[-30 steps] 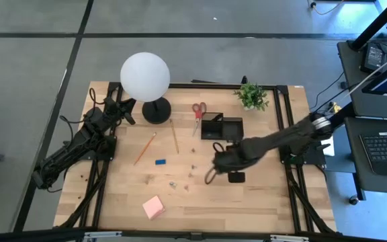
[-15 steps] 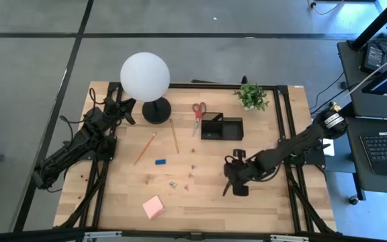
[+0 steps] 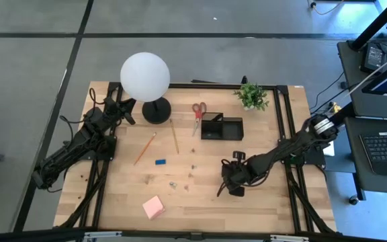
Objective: Pick and place office supplies into organizer
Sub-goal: Put the pink clip binder into the black desk organizer
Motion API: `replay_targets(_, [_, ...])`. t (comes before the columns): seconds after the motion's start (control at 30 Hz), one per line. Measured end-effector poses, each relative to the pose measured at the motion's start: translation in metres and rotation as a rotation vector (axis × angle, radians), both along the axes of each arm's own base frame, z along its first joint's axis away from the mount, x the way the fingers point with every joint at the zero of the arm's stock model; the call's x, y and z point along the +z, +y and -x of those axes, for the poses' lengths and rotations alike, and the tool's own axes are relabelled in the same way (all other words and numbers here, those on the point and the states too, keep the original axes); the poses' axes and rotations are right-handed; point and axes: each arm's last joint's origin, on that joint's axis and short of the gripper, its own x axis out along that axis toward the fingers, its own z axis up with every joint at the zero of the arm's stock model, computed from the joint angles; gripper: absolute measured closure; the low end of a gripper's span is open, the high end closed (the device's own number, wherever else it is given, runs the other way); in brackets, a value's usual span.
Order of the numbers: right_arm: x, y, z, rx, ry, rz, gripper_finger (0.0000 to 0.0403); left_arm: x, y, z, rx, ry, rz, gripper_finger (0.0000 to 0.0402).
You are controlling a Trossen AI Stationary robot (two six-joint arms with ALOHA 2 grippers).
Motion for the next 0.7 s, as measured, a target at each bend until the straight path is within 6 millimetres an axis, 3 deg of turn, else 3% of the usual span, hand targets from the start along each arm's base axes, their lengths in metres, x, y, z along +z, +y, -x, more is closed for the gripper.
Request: replay_targets(0.7, [0.0002, -0.0024, -0.0009, -0.007, 0.003, 0.000, 0.0264, 0.0000, 0.0000, 0.0000, 0.000, 0.000, 0.000, 0.0368])
